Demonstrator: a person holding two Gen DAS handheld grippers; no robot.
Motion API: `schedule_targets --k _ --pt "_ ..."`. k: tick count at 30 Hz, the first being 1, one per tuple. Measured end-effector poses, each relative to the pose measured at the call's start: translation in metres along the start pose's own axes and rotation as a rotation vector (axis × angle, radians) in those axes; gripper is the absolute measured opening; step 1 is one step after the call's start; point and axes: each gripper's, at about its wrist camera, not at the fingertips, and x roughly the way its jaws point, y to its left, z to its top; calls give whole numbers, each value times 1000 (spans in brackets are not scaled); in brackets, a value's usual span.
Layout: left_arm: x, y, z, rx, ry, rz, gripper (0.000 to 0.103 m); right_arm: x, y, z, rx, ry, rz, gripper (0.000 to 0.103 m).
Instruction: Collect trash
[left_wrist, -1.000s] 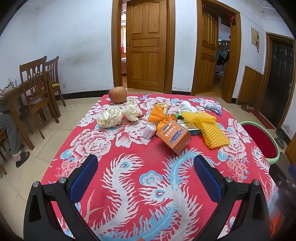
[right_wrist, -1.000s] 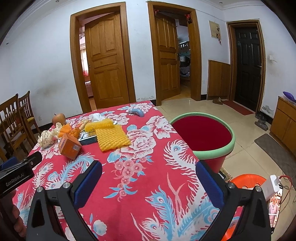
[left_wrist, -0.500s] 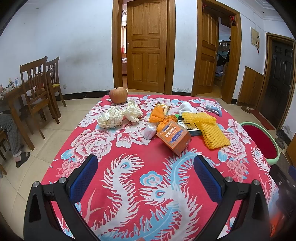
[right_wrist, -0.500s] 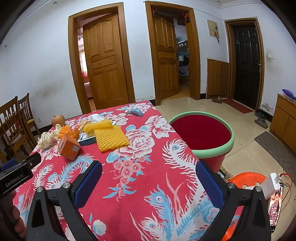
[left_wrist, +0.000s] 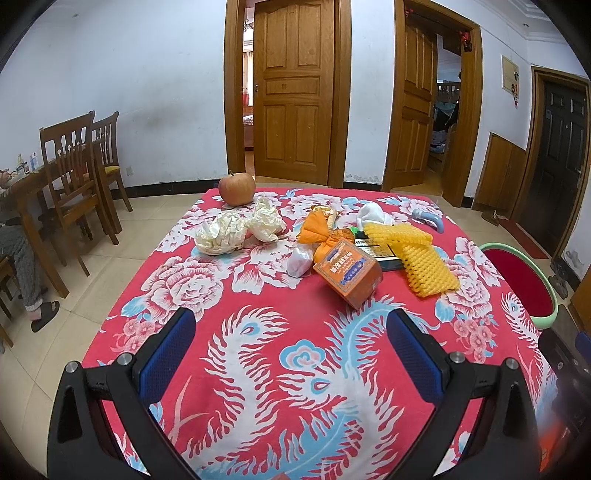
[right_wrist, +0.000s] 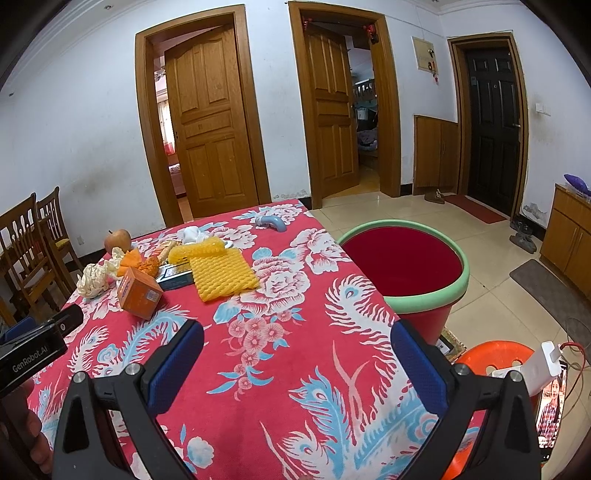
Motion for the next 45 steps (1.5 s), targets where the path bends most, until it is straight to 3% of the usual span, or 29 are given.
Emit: schedule_targets --k 24,45 --pt "9 0 4 21 26 0 102 2 1 4 1 22 22 103" --pt "92 -38 46 60 208 -56 101 50 -1 39 -20 138 78 103"
